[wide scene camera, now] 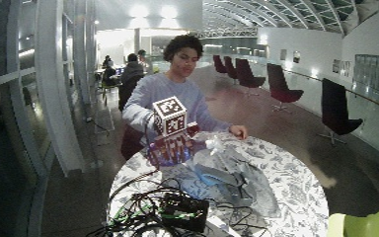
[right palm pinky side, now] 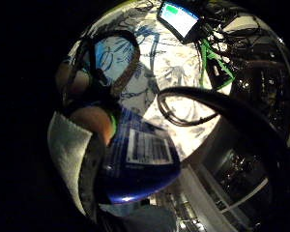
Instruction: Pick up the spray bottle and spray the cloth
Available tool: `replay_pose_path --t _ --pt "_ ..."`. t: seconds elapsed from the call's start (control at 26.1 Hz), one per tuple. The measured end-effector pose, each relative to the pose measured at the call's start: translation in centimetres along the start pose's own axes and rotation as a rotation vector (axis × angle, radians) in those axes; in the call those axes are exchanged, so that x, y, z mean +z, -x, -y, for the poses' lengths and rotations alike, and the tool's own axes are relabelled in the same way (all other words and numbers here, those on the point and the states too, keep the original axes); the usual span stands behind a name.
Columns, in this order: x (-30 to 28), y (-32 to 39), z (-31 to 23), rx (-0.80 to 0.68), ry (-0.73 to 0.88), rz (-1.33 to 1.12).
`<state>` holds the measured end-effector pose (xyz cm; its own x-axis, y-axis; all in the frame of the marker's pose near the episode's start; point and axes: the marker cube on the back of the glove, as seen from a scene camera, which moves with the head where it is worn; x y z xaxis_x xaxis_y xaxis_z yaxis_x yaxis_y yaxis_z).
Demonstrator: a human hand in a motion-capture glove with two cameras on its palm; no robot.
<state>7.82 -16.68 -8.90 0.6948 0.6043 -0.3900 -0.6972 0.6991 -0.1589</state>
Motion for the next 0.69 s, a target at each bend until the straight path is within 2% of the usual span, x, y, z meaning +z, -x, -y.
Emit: replay_pose_path --t 0.38,0.54,0.69 --pt "-0.3 0.5 -0.3 -0.021 -0.061 0.072" --pt "-1.4 1.2 -1.0 -0.063 -0.154 0.210" --pt "-2.8 2.9 -1.5 -0.151 -0.284 0.445"
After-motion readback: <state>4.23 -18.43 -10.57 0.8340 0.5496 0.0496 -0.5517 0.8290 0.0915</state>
